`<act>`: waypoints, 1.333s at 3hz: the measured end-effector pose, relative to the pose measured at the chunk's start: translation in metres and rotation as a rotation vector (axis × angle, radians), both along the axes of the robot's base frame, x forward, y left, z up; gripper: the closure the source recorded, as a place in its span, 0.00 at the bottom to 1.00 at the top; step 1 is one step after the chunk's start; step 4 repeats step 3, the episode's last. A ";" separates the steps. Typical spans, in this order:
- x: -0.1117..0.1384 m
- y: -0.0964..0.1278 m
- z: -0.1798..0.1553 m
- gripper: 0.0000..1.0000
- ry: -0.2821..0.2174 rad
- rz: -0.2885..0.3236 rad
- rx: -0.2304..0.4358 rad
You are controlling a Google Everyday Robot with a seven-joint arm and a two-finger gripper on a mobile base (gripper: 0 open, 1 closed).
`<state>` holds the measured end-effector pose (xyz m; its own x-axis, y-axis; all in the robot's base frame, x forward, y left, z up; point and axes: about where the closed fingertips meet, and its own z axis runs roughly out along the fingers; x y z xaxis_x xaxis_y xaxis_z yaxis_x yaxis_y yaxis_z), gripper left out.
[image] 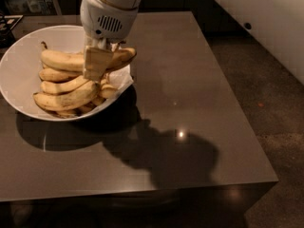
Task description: Pick banana from white bowl
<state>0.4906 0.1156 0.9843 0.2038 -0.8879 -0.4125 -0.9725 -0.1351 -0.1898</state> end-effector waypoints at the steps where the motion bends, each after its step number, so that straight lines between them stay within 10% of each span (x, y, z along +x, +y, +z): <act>1: -0.019 -0.011 0.004 1.00 0.006 -0.039 -0.019; 4: -0.052 -0.028 0.019 1.00 0.021 -0.094 -0.056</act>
Offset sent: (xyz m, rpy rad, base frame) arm -0.0531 -0.0360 0.0118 -0.0951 0.0482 -0.1135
